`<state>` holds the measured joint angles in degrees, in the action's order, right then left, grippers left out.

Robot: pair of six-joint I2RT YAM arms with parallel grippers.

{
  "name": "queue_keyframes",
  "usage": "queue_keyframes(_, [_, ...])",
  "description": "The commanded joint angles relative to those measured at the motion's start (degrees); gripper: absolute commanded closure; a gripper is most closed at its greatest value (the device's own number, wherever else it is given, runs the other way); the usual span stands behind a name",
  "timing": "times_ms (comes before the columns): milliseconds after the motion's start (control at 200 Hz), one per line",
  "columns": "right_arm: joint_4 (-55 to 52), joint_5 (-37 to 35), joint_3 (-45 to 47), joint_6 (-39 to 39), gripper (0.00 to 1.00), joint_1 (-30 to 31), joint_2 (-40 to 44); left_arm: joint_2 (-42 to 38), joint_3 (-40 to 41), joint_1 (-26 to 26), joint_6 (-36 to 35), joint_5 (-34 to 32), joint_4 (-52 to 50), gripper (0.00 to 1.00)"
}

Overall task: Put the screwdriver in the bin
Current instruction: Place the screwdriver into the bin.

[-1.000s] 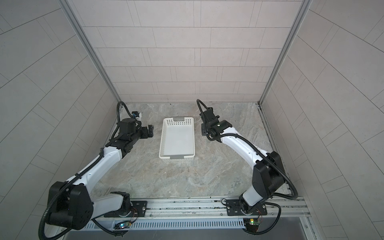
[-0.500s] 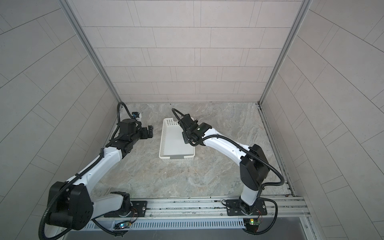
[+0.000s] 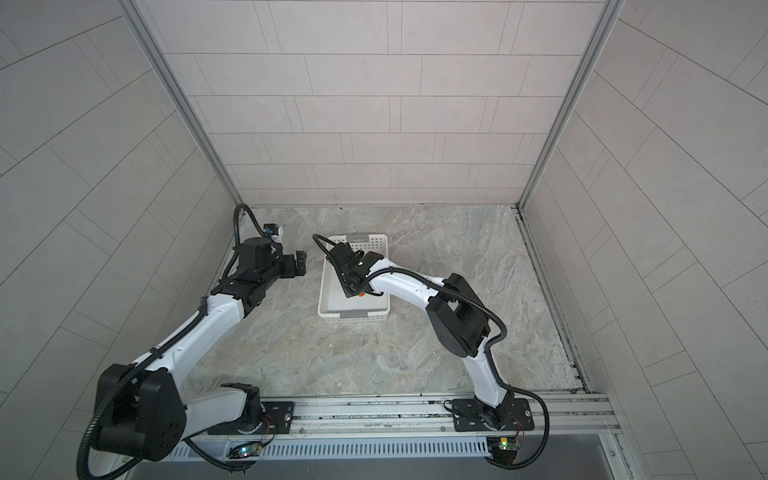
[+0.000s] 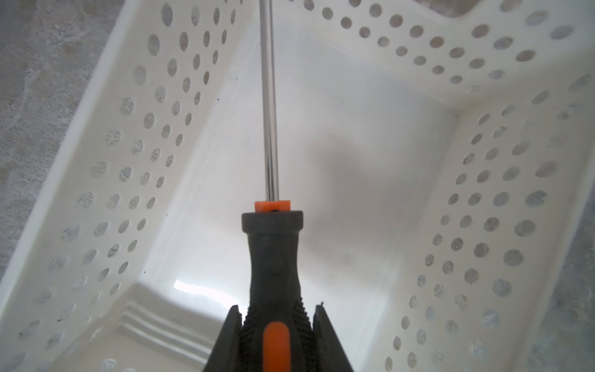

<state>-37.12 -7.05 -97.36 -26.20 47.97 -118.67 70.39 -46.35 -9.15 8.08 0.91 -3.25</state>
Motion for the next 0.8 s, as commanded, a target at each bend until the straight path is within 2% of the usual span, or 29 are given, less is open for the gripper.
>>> queue_keyframes(0, [-0.60,-1.01,-2.63,-0.96,0.94,0.20,-2.39,-0.79,0.47,-0.14,-0.14,0.03,1.40,0.00])
queue_keyframes(265, [-1.38,-2.68,-4.17,-1.05,0.93,0.20,-5.46,-0.60,0.47,-0.16,-0.12,0.28,1.44,0.00])
queue_keyframes(445, [-1.42,-4.85,-3.52,-0.79,0.89,-0.05,-5.78,-0.12,0.36,-0.17,-0.10,1.30,1.38,0.00])
queue_keyframes(796, [-1.52,-4.43,-2.88,-0.43,0.79,-1.16,-6.26,0.36,0.32,-0.16,0.01,1.27,1.46,0.00])
